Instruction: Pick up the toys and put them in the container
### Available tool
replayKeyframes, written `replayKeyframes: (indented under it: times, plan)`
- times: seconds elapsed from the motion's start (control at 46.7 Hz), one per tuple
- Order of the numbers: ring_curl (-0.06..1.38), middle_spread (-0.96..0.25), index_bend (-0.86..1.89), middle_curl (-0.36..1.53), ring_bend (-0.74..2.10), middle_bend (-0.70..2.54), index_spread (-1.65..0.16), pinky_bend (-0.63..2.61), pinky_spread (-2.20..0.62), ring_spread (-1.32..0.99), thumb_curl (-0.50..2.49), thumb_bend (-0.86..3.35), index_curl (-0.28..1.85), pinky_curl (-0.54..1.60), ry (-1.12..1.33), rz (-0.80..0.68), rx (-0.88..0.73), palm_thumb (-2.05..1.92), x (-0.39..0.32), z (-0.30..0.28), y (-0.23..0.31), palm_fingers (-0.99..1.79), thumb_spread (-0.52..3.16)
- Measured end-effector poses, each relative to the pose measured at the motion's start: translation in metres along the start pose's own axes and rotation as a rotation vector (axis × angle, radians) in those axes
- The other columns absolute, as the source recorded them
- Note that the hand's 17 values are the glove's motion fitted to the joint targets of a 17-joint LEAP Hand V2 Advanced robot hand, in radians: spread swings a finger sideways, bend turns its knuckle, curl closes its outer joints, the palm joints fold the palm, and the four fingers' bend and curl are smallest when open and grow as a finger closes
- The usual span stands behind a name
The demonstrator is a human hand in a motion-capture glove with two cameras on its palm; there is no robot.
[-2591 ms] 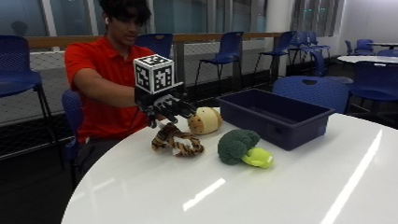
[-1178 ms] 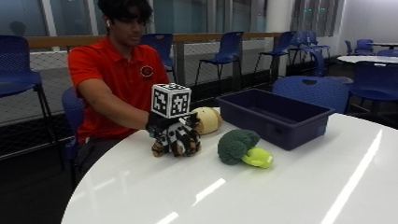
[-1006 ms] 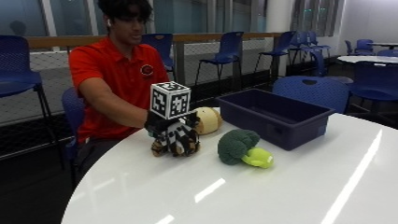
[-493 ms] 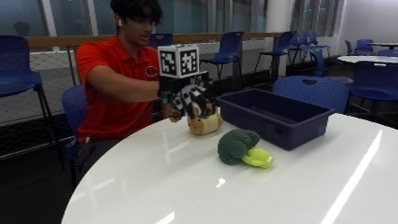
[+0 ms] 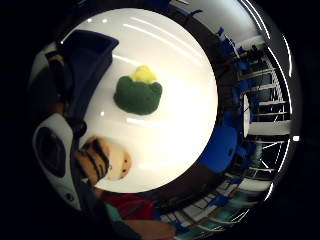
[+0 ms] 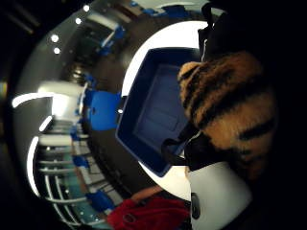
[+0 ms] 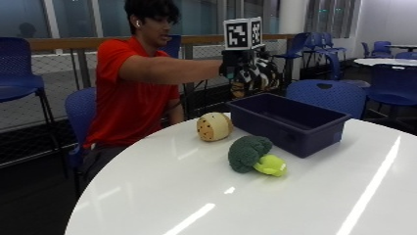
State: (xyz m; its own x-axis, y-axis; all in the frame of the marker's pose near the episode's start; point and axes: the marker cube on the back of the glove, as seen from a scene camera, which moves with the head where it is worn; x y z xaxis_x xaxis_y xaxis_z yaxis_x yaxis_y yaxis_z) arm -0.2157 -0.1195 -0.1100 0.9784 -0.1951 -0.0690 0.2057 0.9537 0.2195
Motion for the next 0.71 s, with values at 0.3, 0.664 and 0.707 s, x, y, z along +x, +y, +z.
replayKeyframes:
  times: [0.3, 0.664, 0.707]
  plan:
    - [0.48, -0.42, 0.13, 0.43, 0.99, 0.33, -0.43, 0.99, -0.5, -0.46, 0.84, -0.01, 0.15, 0.39, -0.004, -0.061, -0.003, 0.62, -0.078, 0.004, -0.026, 1.0, 0.78]
    - [0.49, -0.36, 0.06, 0.42, 0.98, 0.1, -0.43, 1.11, -0.49, -0.45, 0.82, -0.05, 0.09, 0.43, 0.036, -0.242, -0.075, 0.47, -0.125, 0.034, -0.026, 0.77, 0.93]
    - [0.48, -0.32, 0.08, 0.38, 0.94, 0.03, -0.43, 1.18, -0.46, -0.42, 0.77, -0.08, 0.09, 0.45, 0.035, -0.248, -0.108, 0.36, -0.123, 0.034, -0.024, 0.59, 1.02]
